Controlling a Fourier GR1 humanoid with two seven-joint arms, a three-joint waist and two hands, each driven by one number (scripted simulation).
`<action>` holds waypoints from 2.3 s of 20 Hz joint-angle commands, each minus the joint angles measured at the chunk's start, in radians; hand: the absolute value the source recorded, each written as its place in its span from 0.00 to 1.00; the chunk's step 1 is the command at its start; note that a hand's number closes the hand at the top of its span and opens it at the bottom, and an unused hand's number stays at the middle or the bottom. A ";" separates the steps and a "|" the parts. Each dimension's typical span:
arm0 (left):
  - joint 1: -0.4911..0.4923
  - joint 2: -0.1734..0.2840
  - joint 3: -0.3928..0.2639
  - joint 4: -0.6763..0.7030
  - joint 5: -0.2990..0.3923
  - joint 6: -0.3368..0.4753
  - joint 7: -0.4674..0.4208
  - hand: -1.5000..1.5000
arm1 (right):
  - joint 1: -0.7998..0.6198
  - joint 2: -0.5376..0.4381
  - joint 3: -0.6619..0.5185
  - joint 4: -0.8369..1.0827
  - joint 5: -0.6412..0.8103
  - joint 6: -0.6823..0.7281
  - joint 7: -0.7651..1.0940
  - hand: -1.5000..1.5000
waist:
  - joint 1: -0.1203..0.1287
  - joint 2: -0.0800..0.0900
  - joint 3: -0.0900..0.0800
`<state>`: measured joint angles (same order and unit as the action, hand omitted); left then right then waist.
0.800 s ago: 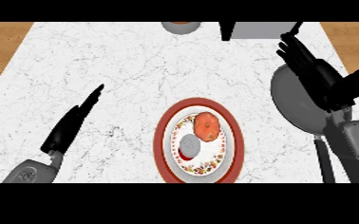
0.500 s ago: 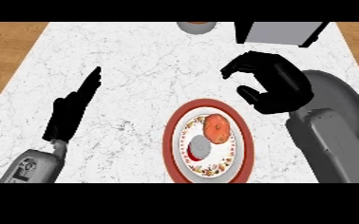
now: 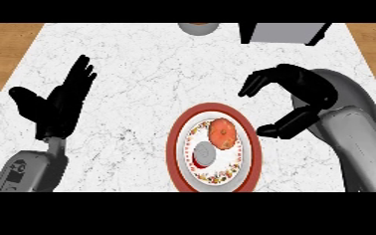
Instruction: Pick the can from the plate and place it in the pan
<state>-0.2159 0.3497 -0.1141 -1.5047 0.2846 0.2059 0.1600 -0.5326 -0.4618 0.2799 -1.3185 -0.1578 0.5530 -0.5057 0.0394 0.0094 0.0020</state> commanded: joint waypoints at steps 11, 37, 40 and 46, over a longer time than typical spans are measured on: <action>0.001 -0.019 0.013 -0.094 -0.016 0.042 0.090 0.50 | -0.293 -0.026 0.174 0.094 0.404 -0.036 -0.177 0.00 | -0.013 -0.007 -0.002; 0.006 -0.022 0.106 -0.050 -0.023 -0.039 0.071 0.50 | -0.221 -0.041 0.455 -0.350 0.972 0.058 0.120 0.00 | -0.044 -0.011 -0.002; 0.115 -0.066 0.076 -0.116 -0.057 -0.018 0.038 0.50 | -0.151 -0.050 0.461 -0.425 1.038 0.071 0.138 0.00 | -0.039 -0.012 -0.002; 0.021 -0.054 0.143 -0.053 -0.041 -0.053 0.077 0.50 | -0.079 0.076 0.444 -0.507 1.077 0.170 0.185 0.00 | -0.041 -0.011 -0.002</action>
<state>-0.1762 0.2957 -0.0034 -1.5793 0.2395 0.1678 0.2289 -0.6641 -0.4229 0.7285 -1.7432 0.8815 0.6647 -0.3528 -0.0005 -0.0014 -0.0001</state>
